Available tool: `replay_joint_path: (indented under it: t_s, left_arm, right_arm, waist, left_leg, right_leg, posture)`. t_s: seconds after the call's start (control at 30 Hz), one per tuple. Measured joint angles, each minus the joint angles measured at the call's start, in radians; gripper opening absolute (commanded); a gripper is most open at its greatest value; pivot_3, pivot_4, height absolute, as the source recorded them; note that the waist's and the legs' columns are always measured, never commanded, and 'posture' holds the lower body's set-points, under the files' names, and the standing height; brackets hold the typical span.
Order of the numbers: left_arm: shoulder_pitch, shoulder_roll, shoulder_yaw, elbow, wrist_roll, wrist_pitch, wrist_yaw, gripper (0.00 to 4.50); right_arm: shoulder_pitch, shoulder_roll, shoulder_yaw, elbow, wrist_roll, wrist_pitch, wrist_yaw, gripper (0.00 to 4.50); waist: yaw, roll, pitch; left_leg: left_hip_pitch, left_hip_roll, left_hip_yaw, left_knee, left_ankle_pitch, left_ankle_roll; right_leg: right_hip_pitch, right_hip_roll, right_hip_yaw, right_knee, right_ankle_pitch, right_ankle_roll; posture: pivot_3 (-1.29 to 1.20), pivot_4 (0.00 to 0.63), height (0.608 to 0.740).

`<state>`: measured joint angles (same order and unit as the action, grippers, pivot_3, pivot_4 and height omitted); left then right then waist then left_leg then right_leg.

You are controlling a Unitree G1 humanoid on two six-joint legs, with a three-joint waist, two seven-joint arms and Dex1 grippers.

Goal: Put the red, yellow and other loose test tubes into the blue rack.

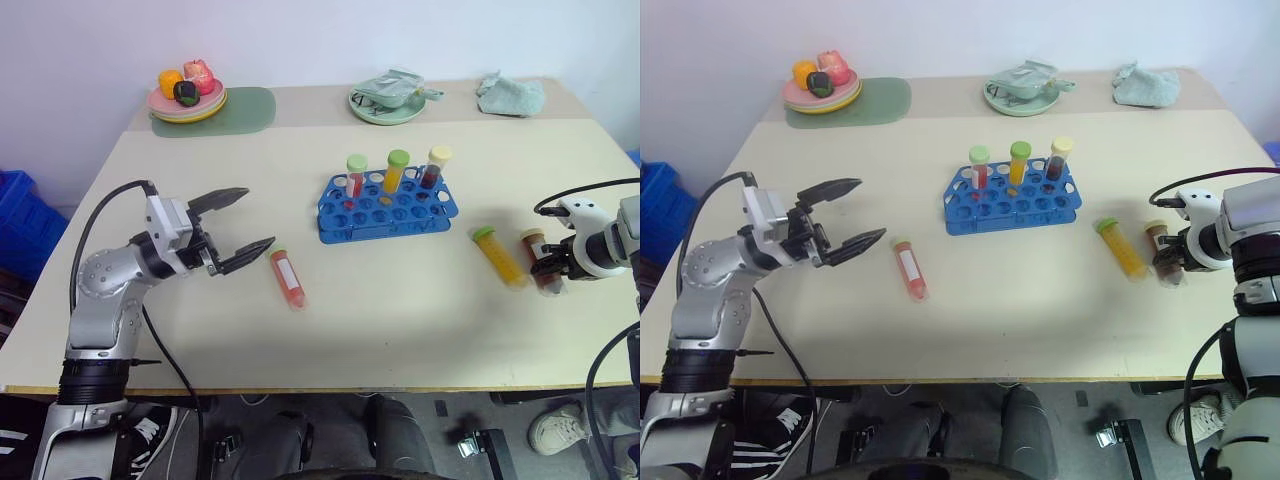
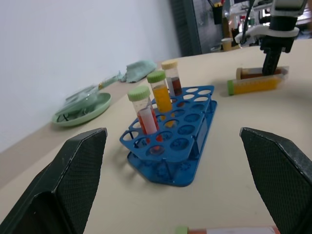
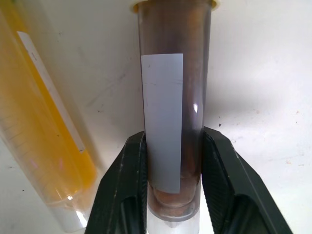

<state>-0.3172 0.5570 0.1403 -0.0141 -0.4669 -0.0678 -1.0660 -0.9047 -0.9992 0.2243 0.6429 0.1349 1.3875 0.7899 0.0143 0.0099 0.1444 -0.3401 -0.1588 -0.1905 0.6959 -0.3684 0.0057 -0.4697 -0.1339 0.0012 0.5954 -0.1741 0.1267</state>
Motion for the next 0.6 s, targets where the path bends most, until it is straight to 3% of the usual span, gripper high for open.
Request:
replay_joint_path:
  t_s: [0.17,0.33,0.43,0.6]
  left_arm:
    - [-0.010,0.000,-0.002,0.015,0.000,-0.001,-0.005,4.50]
    - [-0.015,0.000,-0.002,0.038,0.000,-0.006,-0.019,4.50]
    - [-0.027,-0.001,-0.003,0.059,0.000,-0.008,-0.028,4.50]
    - [-0.081,0.001,-0.003,0.100,0.000,-0.021,-0.051,4.50]
  right_arm:
    - [0.014,-0.001,-0.025,-0.036,0.010,0.002,-0.008,1.24]
    - [0.009,0.000,-0.129,-0.076,0.019,-0.070,-0.056,1.24]
    - [0.037,0.040,-0.297,-0.174,0.058,-0.213,-0.104,1.24]
    - [0.183,0.213,-0.565,-0.435,0.173,-0.402,-0.171,1.24]
  waist:
    - [0.000,0.000,0.000]
    - [0.000,0.000,0.000]
    - [0.000,0.000,0.000]
    - [0.001,0.000,0.000]
  left_leg:
    - [0.000,0.000,0.000,0.000,0.000,0.000]
    - [0.000,0.000,0.000,0.000,0.000,0.000]
    - [0.000,0.000,0.000,0.000,0.000,0.000]
    - [0.000,0.000,-0.001,0.001,0.000,0.000]
  right_leg:
    - [0.000,0.000,0.000,0.000,0.000,0.000]
    - [0.000,0.000,0.000,0.000,0.000,0.000]
    - [0.000,0.000,0.000,0.000,0.000,0.000]
    - [0.001,0.000,0.000,0.000,0.001,0.001]
  posture:
    - [0.00,0.150,0.740]
    - [0.00,0.150,0.740]
    - [0.00,0.150,0.740]
    - [0.00,0.150,0.740]
